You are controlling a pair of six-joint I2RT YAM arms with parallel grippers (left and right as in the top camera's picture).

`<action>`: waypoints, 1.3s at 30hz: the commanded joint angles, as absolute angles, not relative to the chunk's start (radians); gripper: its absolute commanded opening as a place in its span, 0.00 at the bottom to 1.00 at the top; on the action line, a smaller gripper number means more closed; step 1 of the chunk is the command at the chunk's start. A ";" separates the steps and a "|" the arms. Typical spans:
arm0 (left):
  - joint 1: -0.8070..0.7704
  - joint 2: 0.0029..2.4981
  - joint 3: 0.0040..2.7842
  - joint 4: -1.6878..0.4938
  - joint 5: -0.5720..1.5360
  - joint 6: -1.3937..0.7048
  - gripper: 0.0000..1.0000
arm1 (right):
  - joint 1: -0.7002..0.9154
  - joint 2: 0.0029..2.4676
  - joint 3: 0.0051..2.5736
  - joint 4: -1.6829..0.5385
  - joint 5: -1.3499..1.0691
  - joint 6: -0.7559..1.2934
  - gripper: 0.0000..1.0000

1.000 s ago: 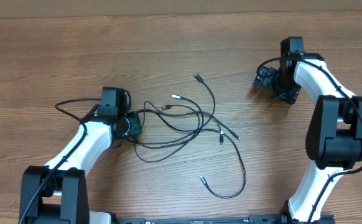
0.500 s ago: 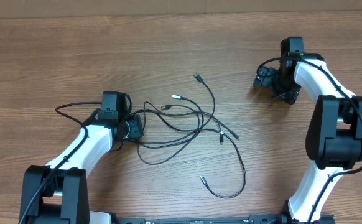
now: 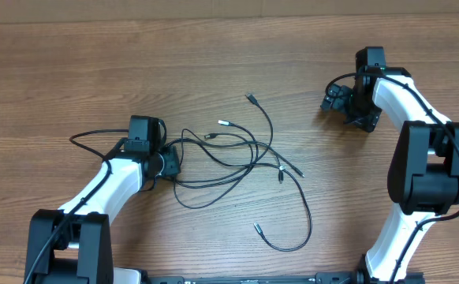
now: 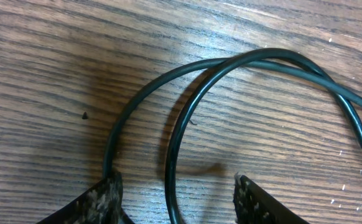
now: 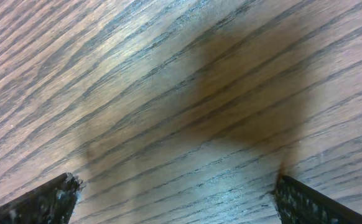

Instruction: Untangle cables

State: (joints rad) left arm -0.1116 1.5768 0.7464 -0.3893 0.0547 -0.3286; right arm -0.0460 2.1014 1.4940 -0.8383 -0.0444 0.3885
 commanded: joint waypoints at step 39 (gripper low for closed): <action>-0.118 1.678 0.818 -0.445 0.027 -0.254 0.44 | -0.050 2.111 1.507 -0.835 -0.038 0.391 1.00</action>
